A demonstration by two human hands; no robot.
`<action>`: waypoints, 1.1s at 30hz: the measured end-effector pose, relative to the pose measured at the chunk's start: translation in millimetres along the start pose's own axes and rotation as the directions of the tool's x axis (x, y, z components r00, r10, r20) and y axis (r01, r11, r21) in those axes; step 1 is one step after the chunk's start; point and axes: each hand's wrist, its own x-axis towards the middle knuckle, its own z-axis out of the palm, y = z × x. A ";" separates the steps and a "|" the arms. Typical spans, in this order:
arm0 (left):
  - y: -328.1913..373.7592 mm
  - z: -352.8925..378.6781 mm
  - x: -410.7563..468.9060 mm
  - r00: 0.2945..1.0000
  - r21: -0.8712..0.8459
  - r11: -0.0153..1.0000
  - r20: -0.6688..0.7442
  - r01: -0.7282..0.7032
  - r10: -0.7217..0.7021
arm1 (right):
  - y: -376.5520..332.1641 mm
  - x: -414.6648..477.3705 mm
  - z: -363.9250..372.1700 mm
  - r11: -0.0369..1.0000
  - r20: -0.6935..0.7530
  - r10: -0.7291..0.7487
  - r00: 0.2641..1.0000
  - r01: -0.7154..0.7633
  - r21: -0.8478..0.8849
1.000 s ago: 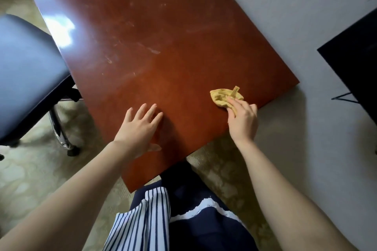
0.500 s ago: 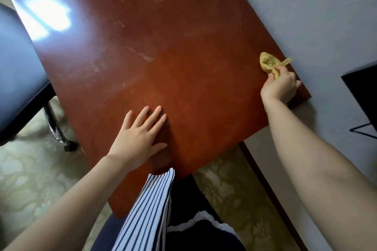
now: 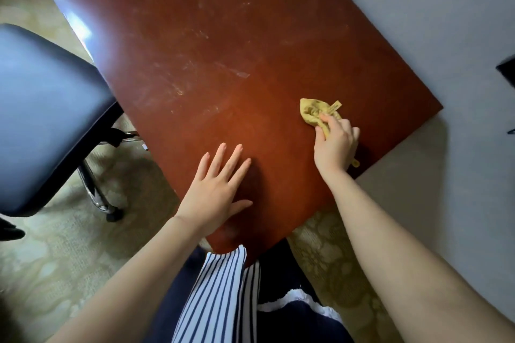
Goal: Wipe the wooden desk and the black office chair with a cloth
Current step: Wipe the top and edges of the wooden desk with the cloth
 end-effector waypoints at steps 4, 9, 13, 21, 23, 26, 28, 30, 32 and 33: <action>-36.3 13.6 -49.7 0.996 0.056 0.997 0.063 -0.059 0.055 | -31.2 -84.0 9.7 0.999 0.027 0.013 1.000 -0.012 -0.031; -80.4 19.0 -105.8 0.988 0.062 0.991 0.108 -0.116 0.108 | -62.1 -196.1 20.4 0.997 -0.019 0.073 0.997 -0.072 0.016; -101.4 14.1 -137.0 0.982 0.004 0.996 0.167 -0.091 0.089 | -85.4 -269.5 25.2 0.987 -0.020 0.140 0.990 -0.137 0.083; -137.3 7.7 -151.1 0.992 -0.063 0.997 0.110 -0.052 0.059 | -117.4 -296.9 33.4 0.949 -0.058 0.289 0.956 -0.277 0.151; -145.1 6.8 -150.2 0.993 -0.083 0.996 0.101 -0.045 0.054 | -124.9 -294.3 36.0 0.944 -0.074 0.304 0.950 -0.290 0.154; -154.3 4.4 -145.5 0.995 -0.106 0.994 0.086 -0.039 0.048 | -137.0 -286.1 40.8 0.955 -0.061 0.281 0.958 -0.273 0.120; -162.2 2.1 -140.3 0.995 -0.124 0.992 0.087 -0.029 0.040 | -146.5 -274.5 46.7 0.965 -0.037 0.250 0.967 -0.246 0.091; -172.1 0.3 -136.2 0.996 -0.133 0.991 0.085 -0.019 0.031 | -158.6 -259.1 54.5 0.972 0.003 0.225 0.974 -0.225 0.064; -181.5 -0.7 -133.5 0.997 -0.143 0.990 0.072 -0.001 0.012 | -170.6 -242.8 62.4 0.980 0.052 0.183 0.982 -0.186 0.064; -187.8 -1.8 -131.3 0.998 -0.148 0.989 0.067 0.015 -0.005 | -177.9 -232.6 67.7 0.986 0.080 0.151 0.985 -0.157 0.065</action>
